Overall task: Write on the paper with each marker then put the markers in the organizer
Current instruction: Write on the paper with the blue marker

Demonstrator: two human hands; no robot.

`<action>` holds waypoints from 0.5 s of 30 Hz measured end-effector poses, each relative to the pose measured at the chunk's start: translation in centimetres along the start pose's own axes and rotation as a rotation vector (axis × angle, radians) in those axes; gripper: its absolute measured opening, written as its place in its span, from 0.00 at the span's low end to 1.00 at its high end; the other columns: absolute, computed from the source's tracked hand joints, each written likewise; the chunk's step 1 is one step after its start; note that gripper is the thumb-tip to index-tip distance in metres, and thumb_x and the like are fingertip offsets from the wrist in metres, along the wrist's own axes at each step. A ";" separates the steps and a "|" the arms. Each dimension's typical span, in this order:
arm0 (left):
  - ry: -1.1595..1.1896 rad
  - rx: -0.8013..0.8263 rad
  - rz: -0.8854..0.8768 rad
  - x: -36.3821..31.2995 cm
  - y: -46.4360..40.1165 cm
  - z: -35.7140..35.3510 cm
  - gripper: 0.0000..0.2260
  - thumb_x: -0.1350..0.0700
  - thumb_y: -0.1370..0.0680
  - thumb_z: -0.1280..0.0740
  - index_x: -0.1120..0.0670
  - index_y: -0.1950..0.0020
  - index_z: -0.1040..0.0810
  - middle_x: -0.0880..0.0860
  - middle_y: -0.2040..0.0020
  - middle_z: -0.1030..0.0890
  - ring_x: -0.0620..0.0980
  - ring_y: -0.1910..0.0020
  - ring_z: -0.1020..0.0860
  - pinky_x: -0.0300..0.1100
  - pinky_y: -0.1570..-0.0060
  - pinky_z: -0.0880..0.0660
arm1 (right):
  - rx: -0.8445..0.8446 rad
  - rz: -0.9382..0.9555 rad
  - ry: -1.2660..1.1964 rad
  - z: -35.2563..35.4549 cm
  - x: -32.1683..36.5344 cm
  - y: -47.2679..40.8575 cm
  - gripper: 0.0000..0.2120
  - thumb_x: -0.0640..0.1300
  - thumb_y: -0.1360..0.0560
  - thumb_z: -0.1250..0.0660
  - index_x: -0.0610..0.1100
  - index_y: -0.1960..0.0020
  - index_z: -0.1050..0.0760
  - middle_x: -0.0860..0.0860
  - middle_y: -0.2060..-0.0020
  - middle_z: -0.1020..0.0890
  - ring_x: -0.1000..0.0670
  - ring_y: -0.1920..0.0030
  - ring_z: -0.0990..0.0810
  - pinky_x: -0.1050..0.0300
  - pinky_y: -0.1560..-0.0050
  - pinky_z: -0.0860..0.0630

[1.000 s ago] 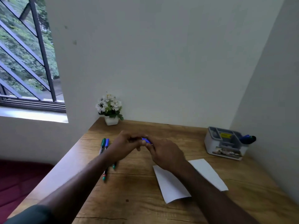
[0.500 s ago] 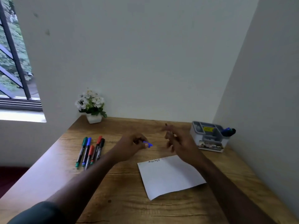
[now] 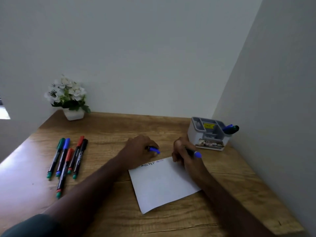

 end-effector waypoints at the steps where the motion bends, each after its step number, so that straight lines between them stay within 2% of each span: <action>1: -0.019 0.006 -0.017 0.0 0.1 -0.2 0.17 0.36 0.29 0.38 0.41 0.47 0.19 0.40 0.51 0.19 0.41 0.50 0.24 0.56 0.45 0.27 | 0.005 -0.040 -0.025 -0.2 -0.6 0.0 0.22 0.57 0.20 0.45 0.38 0.51 0.28 0.41 0.65 0.24 0.55 0.67 0.27 0.64 0.66 0.31; 3: -0.002 0.023 -0.028 -0.2 0.3 -0.3 0.22 0.32 0.29 0.40 0.41 0.43 0.20 0.40 0.46 0.19 0.40 0.46 0.24 0.56 0.41 0.28 | 0.003 -0.095 -0.018 -0.2 -1.6 0.0 0.19 0.57 0.20 0.45 0.42 0.50 0.28 0.47 0.65 0.23 0.54 0.65 0.27 0.60 0.64 0.31; 6: 0.036 0.126 -0.015 -0.3 0.6 -1.1 0.34 0.27 0.35 0.38 0.43 0.34 0.24 0.40 0.35 0.23 0.39 0.36 0.27 0.51 0.31 0.34 | -0.007 -0.063 0.067 0.3 -1.8 -0.1 0.08 0.45 0.21 0.37 0.41 0.56 0.27 0.48 0.64 0.22 0.52 0.63 0.25 0.56 0.59 0.28; 9: -0.014 0.202 -0.020 -0.5 0.8 -1.8 0.39 0.26 0.38 0.38 0.43 0.32 0.27 0.40 0.31 0.26 0.40 0.32 0.30 0.53 0.28 0.40 | -0.008 -0.017 0.139 0.6 -1.5 -0.2 0.02 0.37 0.28 0.32 0.40 0.60 0.23 0.48 0.62 0.20 0.48 0.59 0.21 0.55 0.58 0.25; 12: 0.007 0.207 0.008 -0.2 0.8 -1.9 0.41 0.25 0.40 0.37 0.44 0.31 0.27 0.41 0.30 0.27 0.41 0.31 0.31 0.53 0.27 0.42 | -0.020 -0.020 0.201 0.4 -1.4 -0.3 0.01 0.38 0.33 0.32 0.41 0.63 0.23 0.52 0.65 0.20 0.53 0.62 0.21 0.60 0.62 0.25; 15: 0.001 0.219 0.027 -0.1 0.7 -2.1 0.40 0.27 0.38 0.34 0.44 0.31 0.27 0.41 0.29 0.28 0.42 0.31 0.31 0.53 0.27 0.43 | -0.021 -0.025 0.226 0.3 -1.3 -1.1 0.06 0.32 0.34 0.30 0.39 0.65 0.25 0.52 0.68 0.21 0.55 0.66 0.23 0.61 0.66 0.25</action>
Point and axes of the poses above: each hand's wrist, its own y-axis away from the middle knuckle, its own z-axis out of the back of the hand, x = y × z, the point moved 10 cm from there along -y, towards the middle knuckle
